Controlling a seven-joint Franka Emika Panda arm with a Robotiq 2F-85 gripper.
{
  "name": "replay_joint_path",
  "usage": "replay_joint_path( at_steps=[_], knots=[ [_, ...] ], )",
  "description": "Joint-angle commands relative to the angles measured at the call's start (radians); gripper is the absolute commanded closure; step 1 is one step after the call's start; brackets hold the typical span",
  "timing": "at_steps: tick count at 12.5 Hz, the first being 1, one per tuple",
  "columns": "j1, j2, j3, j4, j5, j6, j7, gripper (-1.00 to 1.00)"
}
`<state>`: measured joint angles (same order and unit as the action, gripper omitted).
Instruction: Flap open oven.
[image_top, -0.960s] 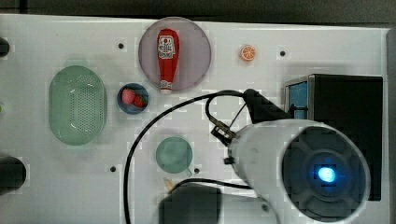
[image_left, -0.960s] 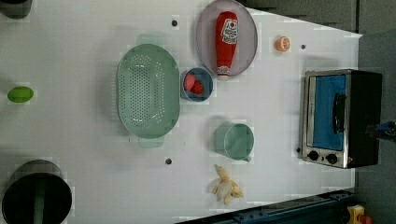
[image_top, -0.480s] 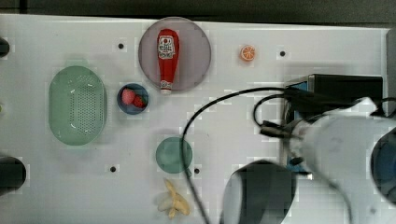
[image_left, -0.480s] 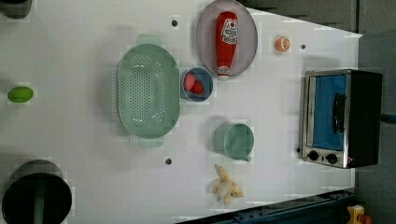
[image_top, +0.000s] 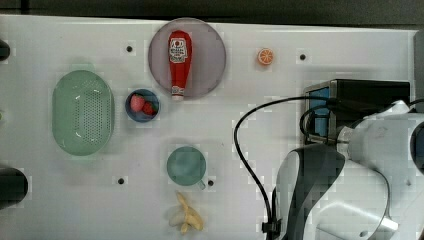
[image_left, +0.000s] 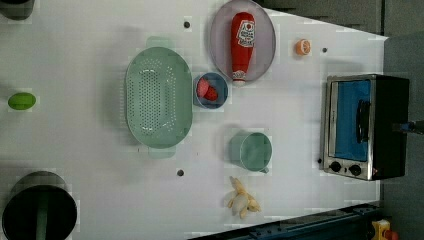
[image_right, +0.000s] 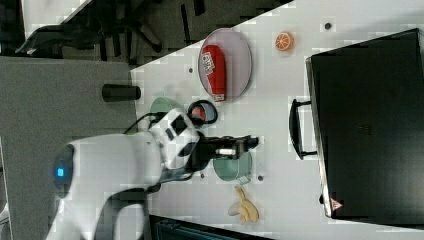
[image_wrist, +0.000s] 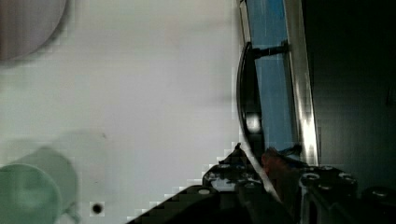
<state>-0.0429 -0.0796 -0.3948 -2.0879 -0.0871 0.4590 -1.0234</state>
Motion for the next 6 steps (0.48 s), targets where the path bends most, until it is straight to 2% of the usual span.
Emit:
replay_joint_path(
  at_steps=[1,6],
  knots=[
    [-0.001,0.045,-0.041,-0.046,-0.004,0.146,-0.171,0.65],
    [-0.005,0.154,-0.065,-0.093,-0.001,0.298,-0.171,0.65]
  ],
)
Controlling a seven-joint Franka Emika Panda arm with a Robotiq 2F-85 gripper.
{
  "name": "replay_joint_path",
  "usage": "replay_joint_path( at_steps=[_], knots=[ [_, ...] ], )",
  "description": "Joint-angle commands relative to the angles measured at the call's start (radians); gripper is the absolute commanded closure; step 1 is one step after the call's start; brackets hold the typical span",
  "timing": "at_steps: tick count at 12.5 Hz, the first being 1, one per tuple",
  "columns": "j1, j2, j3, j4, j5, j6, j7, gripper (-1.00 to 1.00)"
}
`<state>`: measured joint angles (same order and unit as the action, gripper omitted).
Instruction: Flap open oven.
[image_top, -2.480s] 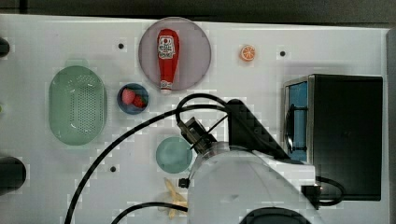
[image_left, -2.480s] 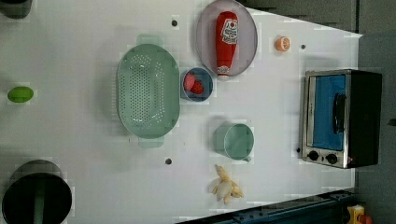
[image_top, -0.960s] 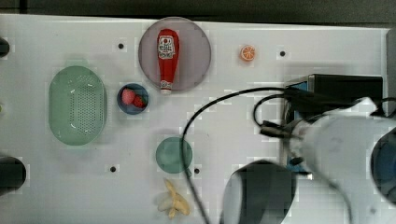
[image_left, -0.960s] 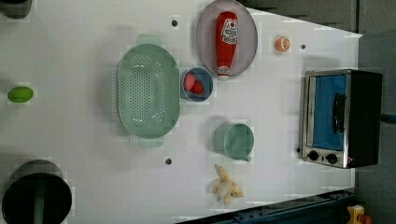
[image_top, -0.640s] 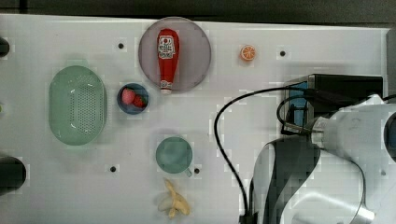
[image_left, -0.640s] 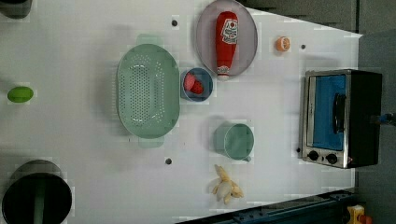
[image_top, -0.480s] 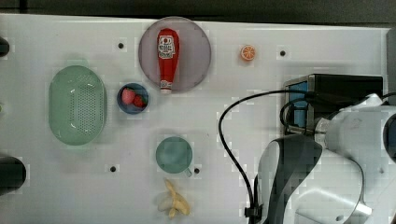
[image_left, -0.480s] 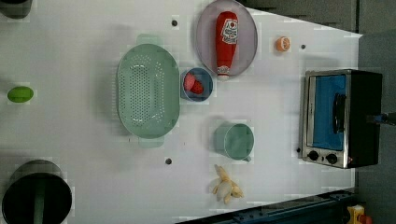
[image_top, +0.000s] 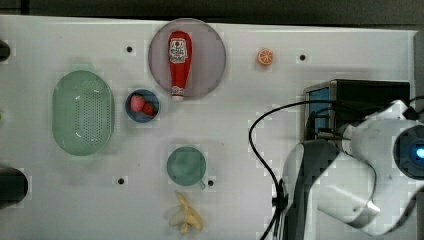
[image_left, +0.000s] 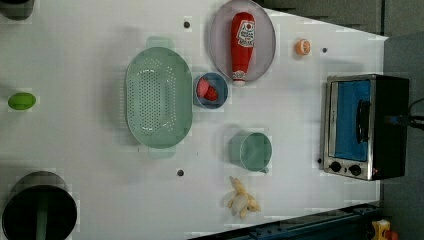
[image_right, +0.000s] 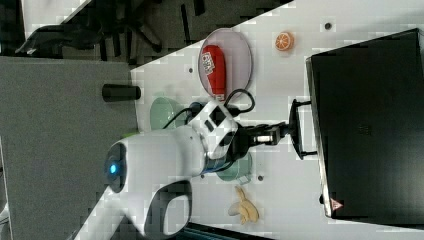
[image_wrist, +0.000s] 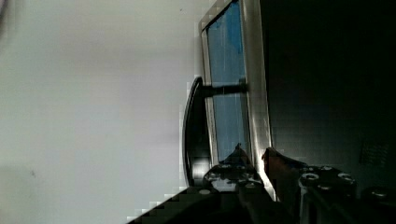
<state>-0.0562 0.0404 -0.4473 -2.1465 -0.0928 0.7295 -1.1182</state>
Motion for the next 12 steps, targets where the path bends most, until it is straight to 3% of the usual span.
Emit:
replay_joint_path(
  at_steps=[1,9,12],
  knots=[
    [0.008,0.054,-0.012,-0.035,0.005,0.039,-0.076,0.65],
    [0.018,0.150,0.012,-0.045,0.001,0.102,-0.049,0.65],
    [0.051,0.150,0.024,-0.055,-0.113,0.099,0.056,0.65]
  ],
)
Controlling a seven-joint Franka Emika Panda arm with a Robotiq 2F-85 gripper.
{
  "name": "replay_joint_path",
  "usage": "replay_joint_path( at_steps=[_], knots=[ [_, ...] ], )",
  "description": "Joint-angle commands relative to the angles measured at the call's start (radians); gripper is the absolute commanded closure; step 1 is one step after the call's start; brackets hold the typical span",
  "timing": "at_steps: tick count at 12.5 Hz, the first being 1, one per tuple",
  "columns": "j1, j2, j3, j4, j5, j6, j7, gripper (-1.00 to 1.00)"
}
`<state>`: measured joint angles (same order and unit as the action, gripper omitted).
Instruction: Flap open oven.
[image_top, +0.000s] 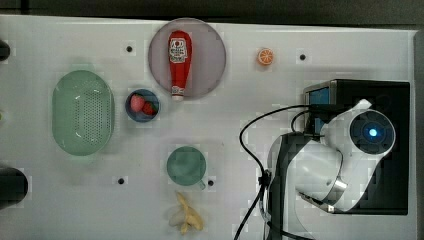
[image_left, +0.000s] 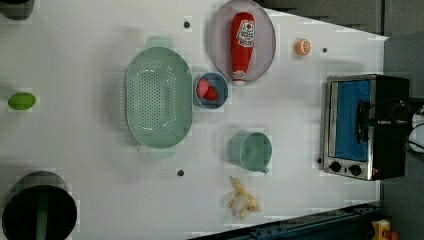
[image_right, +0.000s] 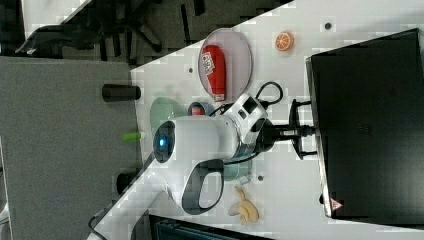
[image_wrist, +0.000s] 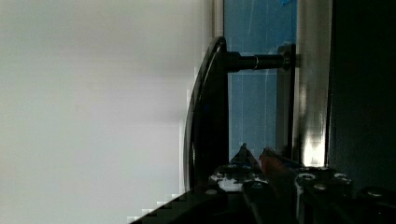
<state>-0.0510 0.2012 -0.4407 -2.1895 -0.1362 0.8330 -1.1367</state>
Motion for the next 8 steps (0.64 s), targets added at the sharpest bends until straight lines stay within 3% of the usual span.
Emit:
replay_joint_path(
  at_steps=[1,5,8],
  knots=[
    [0.061,-0.010,0.022,-0.016,-0.129,-0.004,0.125,0.65],
    [0.109,0.001,0.057,-0.037,-0.333,-0.012,0.349,0.65],
    [0.140,0.019,0.100,-0.057,-0.434,-0.033,0.505,0.65]
  ],
)
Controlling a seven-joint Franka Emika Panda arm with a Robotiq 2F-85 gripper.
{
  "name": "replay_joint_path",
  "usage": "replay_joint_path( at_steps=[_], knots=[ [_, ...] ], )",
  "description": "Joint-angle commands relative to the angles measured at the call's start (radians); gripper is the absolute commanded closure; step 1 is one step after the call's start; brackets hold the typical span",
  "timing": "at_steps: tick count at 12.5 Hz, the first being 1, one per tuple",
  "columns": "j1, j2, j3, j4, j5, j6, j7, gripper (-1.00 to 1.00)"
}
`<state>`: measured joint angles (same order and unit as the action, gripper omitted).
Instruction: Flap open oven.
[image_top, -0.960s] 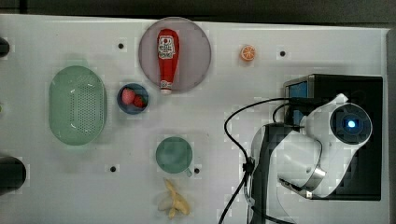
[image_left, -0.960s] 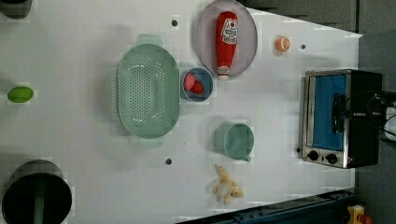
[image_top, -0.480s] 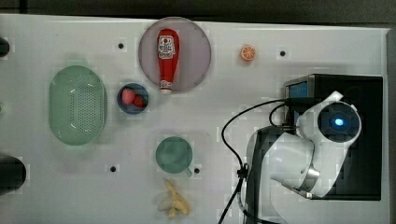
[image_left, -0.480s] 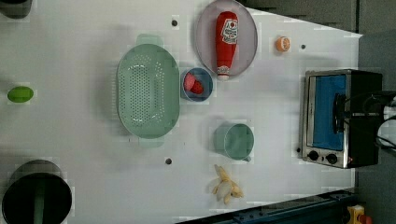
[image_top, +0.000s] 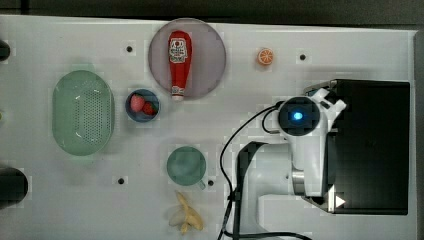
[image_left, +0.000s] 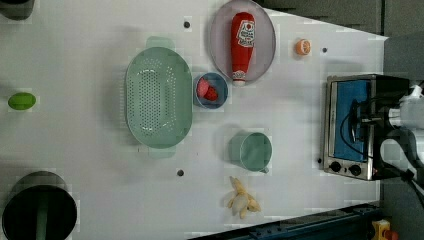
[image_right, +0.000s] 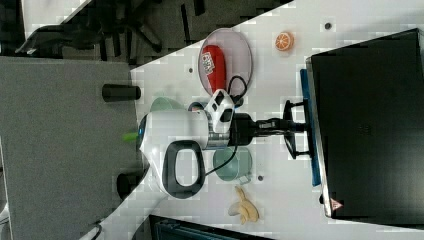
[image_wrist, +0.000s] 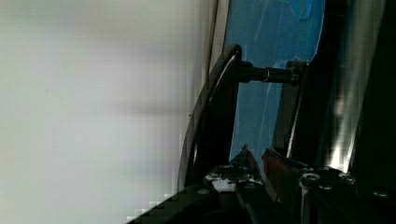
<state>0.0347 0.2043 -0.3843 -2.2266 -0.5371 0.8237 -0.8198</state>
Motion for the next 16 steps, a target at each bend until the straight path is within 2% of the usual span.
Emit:
replay_joint_path(
  at_steps=[1,6,16],
  knots=[
    [0.064,0.031,0.058,-0.022,-0.059,-0.027,0.261,0.65],
    [0.116,0.134,0.114,-0.018,-0.125,-0.033,0.515,0.65],
    [0.163,0.303,0.117,0.013,-0.123,0.069,0.568,0.65]
  ],
)
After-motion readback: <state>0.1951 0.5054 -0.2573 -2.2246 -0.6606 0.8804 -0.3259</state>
